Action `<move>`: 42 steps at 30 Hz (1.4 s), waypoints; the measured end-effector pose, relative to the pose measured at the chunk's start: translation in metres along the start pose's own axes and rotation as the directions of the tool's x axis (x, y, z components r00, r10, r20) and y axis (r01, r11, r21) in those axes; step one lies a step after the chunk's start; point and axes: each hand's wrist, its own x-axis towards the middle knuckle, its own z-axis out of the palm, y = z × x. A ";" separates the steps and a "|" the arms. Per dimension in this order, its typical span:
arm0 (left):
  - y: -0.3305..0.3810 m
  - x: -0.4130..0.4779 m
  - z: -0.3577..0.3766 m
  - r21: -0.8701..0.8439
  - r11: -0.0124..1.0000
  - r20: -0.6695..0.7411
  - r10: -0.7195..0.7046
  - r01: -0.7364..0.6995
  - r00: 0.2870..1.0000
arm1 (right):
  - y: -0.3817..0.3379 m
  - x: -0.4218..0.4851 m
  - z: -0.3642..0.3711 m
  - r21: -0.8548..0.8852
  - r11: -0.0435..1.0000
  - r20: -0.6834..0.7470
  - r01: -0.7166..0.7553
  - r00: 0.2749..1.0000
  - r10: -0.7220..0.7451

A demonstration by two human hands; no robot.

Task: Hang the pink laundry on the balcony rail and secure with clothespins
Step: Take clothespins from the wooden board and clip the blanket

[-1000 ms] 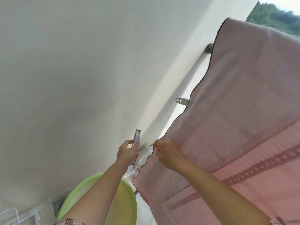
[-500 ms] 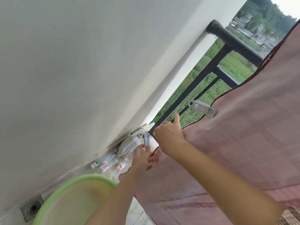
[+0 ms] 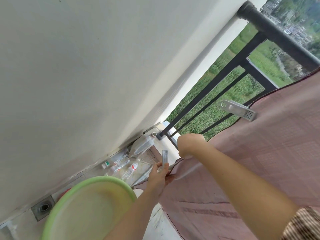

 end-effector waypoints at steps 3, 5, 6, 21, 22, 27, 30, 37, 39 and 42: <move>0.003 0.002 0.002 0.006 1.000 -0.002 0.028 -0.028 1.000 | 0.001 -0.002 0.000 -0.016 1.000 -0.074 0.024 0.997 -0.026; 0.002 0.003 0.003 0.032 0.998 -0.015 0.053 -0.053 0.998 | 0.002 -0.007 0.001 -0.007 0.999 -0.135 0.041 0.990 -0.042; 0.004 0.003 0.005 0.079 0.995 -0.017 0.068 -0.067 0.998 | 0.003 -0.010 -0.001 -0.008 0.999 -0.153 0.053 0.987 -0.054; 0.018 0.023 0.001 0.202 0.970 -0.040 0.148 -0.137 0.988 | -0.002 -0.013 -0.004 0.002 0.983 -0.106 0.183 0.978 -0.182; 0.020 0.020 -0.002 0.235 0.962 -0.044 0.157 -0.142 0.987 | -0.003 -0.015 -0.003 0.013 0.984 -0.132 0.177 0.976 -0.174; 0.048 0.005 -0.042 0.436 0.865 -0.029 0.288 -0.247 0.957 | -0.004 -0.011 0.003 0.029 0.988 -0.194 0.149 0.971 -0.141; 0.064 -0.008 -0.055 0.516 0.783 0.079 0.361 -0.348 0.929 | -0.007 -0.009 0.007 0.028 0.991 -0.207 0.131 0.971 -0.122; 0.073 -0.010 -0.042 0.670 0.613 0.203 0.391 -0.418 0.898 | -0.008 -0.006 0.010 0.041 0.988 -0.233 0.151 0.963 -0.137; 0.073 -0.009 -0.035 0.707 0.548 0.261 0.386 -0.448 0.885 | -0.008 -0.007 0.009 0.032 0.986 -0.234 0.166 0.960 -0.154; 0.075 -0.004 -0.030 0.764 0.449 0.323 0.355 -0.463 0.877 | -0.008 -0.009 0.009 0.028 0.983 -0.238 0.183 0.956 -0.172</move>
